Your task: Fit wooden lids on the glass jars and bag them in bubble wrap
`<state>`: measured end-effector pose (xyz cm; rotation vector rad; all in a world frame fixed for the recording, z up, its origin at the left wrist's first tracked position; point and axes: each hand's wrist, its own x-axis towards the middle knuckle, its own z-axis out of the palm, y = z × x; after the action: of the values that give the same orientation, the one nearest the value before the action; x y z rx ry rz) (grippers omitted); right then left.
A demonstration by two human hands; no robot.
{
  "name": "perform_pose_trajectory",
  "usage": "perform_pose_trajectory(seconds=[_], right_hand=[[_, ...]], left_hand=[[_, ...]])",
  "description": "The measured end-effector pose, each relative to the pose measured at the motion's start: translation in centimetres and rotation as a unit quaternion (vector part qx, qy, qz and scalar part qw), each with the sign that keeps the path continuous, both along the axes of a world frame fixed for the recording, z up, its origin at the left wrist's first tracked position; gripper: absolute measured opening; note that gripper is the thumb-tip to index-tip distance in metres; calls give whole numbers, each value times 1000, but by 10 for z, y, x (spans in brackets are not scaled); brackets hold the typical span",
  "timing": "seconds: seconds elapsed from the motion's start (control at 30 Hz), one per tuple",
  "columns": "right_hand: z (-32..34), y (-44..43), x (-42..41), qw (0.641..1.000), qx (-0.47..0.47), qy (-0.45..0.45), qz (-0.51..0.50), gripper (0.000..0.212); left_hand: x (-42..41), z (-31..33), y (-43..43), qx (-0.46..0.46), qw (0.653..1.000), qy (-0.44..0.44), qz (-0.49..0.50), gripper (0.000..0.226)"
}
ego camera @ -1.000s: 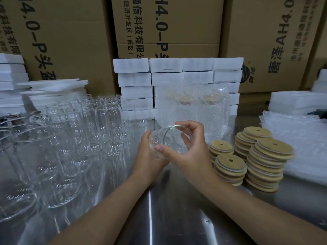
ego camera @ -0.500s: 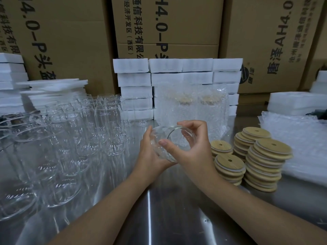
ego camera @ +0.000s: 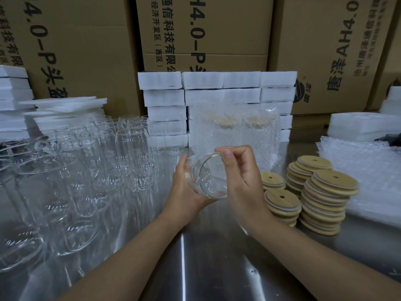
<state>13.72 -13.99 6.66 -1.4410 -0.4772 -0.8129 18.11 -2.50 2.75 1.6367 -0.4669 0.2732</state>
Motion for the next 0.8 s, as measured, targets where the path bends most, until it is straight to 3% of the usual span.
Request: perform_pose_trajectory(seconds=[0.3,0.57,0.8], right_hand=[[-4,-1,-5,997,-45,-7,65,31],[-6,-2,-2,987,-123,45,97,47],[-8,0,-3,982,-178,50,49,62]], left_hand=[[6,0,2,-19,999,21,35,121],[7,3,2,-59,997,21,40,110],[12,-7,4,-41,997,14,68,102]])
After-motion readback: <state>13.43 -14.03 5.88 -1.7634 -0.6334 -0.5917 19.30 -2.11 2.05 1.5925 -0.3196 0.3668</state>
